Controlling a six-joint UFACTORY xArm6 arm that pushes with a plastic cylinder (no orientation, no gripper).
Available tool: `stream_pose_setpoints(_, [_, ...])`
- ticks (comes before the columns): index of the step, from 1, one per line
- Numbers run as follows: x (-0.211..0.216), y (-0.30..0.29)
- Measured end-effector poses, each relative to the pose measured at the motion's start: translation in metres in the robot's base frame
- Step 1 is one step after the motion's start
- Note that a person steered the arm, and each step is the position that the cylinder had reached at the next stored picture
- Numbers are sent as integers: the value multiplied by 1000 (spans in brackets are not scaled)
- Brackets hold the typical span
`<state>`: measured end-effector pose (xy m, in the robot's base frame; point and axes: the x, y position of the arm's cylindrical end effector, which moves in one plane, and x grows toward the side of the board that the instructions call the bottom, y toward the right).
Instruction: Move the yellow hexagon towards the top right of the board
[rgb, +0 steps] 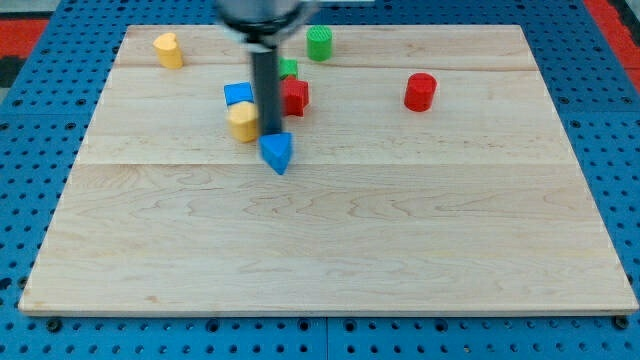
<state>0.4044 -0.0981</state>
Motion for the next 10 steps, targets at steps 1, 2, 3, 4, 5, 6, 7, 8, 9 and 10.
stream_pose_setpoints(1, [26, -72])
stream_pose_setpoints(2, [29, -121])
stream_pose_setpoints(3, [12, -102])
stream_pose_setpoints(4, [6, -70])
stream_pose_setpoints(5, [-8, -75])
stream_pose_setpoints(6, [-11, -90])
stream_pose_setpoints(7, [-12, -32])
stream_pose_setpoints(8, [-12, 36])
stream_pose_setpoints(9, [-12, 88])
stream_pose_setpoints(10, [9, 54])
